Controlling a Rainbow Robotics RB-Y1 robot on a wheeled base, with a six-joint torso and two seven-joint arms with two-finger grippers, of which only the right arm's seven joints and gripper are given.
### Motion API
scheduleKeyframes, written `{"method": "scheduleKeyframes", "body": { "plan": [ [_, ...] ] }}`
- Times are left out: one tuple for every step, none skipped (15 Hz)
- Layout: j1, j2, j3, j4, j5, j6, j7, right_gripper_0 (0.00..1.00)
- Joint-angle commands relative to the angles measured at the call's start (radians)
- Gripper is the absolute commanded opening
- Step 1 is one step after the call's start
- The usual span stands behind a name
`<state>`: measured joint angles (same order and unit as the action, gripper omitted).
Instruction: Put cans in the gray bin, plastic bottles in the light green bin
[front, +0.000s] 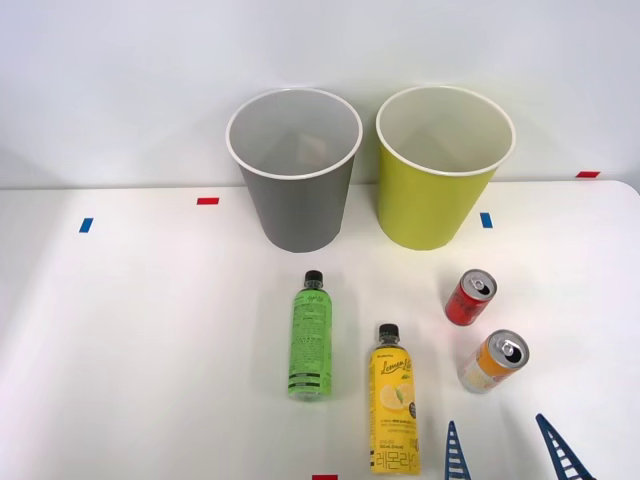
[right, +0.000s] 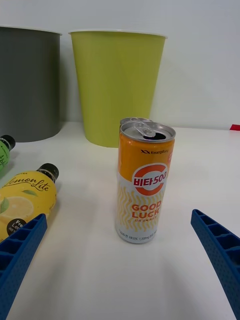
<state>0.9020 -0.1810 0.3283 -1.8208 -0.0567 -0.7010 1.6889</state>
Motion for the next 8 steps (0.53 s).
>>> {"method": "scheduleKeyframes", "body": {
  "plan": [
    [0.0, 0.0, 0.0, 0.0, 0.0, 0.0, 0.0, 1.0],
    [0.0, 0.0, 0.0, 0.0, 0.0, 0.0, 0.0, 1.0],
    [0.0, 0.0, 0.0, 0.0, 0.0, 0.0, 0.0, 1.0],
    [0.0, 0.0, 0.0, 0.0, 0.0, 0.0, 0.0, 1.0],
    [0.0, 0.0, 0.0, 0.0, 0.0, 0.0, 0.0, 1.0],
    [0.0, 0.0, 0.0, 0.0, 0.0, 0.0, 0.0, 1.0],
    [0.0, 0.0, 0.0, 0.0, 0.0, 0.0, 0.0, 1.0],
    [0.0, 0.0, 0.0, 0.0, 0.0, 0.0, 0.0, 1.0]
  ]
}}
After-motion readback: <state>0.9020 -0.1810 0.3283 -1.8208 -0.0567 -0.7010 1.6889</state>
